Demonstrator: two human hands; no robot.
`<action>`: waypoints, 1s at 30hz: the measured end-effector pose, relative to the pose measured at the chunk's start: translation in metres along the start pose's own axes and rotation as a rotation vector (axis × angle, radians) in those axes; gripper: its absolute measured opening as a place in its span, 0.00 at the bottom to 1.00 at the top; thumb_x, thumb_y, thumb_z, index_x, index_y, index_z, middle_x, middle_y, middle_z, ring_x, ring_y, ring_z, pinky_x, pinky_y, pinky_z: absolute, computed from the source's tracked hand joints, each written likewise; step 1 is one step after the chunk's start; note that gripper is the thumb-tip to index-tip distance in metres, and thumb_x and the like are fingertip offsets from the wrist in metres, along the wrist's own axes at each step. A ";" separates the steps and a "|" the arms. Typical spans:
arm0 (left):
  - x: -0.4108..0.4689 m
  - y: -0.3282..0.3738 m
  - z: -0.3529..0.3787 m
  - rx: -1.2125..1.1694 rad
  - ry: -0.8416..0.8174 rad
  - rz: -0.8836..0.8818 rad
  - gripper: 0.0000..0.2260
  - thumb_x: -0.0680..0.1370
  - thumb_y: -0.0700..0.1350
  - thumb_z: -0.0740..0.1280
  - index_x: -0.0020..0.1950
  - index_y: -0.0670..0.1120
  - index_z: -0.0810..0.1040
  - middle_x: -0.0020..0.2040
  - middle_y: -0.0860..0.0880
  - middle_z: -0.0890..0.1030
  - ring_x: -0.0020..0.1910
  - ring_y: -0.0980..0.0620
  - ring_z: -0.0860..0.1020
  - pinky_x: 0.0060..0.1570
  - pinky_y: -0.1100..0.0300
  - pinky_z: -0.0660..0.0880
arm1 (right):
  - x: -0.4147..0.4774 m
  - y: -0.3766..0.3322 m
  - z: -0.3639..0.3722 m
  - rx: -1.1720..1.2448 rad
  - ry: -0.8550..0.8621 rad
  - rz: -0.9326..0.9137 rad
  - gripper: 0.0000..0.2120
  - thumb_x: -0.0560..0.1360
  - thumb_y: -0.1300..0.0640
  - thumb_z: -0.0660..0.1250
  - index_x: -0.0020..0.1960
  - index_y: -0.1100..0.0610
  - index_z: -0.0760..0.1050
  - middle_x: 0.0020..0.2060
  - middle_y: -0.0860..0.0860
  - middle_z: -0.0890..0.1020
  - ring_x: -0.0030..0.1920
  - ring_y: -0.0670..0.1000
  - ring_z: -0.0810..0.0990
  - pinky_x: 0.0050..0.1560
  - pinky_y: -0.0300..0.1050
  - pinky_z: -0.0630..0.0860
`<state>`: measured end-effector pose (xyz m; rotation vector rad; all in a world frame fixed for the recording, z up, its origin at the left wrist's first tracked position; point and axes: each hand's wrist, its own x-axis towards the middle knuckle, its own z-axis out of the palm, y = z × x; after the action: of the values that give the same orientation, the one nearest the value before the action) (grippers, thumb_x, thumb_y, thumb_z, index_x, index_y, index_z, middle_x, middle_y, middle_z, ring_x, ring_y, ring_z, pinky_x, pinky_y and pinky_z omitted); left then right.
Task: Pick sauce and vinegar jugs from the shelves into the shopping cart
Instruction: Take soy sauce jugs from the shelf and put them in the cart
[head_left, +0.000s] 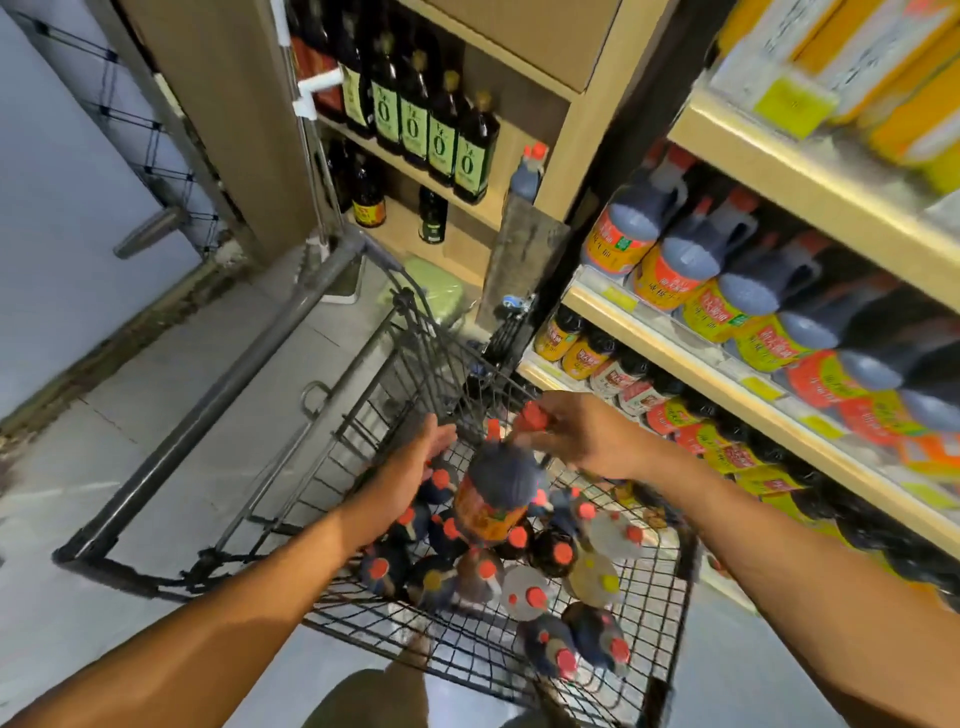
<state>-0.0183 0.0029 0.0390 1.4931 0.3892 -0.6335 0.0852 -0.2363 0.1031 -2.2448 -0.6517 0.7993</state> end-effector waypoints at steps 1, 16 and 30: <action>0.001 0.010 0.006 -0.065 -0.028 -0.046 0.32 0.83 0.66 0.44 0.78 0.48 0.67 0.73 0.57 0.68 0.75 0.57 0.64 0.76 0.52 0.58 | 0.000 -0.014 -0.012 -0.008 -0.022 -0.017 0.06 0.78 0.46 0.72 0.45 0.48 0.81 0.37 0.43 0.82 0.35 0.44 0.79 0.36 0.41 0.73; -0.033 0.058 0.021 -0.283 -0.246 0.124 0.43 0.61 0.82 0.60 0.66 0.56 0.78 0.61 0.48 0.84 0.64 0.46 0.81 0.61 0.50 0.78 | 0.006 -0.098 -0.083 0.225 -0.133 -0.105 0.12 0.84 0.58 0.63 0.44 0.58 0.81 0.23 0.42 0.73 0.24 0.40 0.65 0.29 0.32 0.60; -0.055 0.018 -0.027 -0.042 0.132 0.237 0.36 0.60 0.58 0.80 0.65 0.56 0.73 0.56 0.52 0.84 0.54 0.52 0.84 0.55 0.49 0.81 | 0.055 -0.037 -0.017 0.382 -0.129 0.162 0.19 0.76 0.47 0.73 0.65 0.50 0.79 0.51 0.53 0.85 0.39 0.46 0.78 0.37 0.41 0.71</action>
<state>-0.0472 0.0367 0.0850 1.5176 0.3183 -0.3384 0.1264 -0.1846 0.1203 -1.9237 -0.3402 1.0585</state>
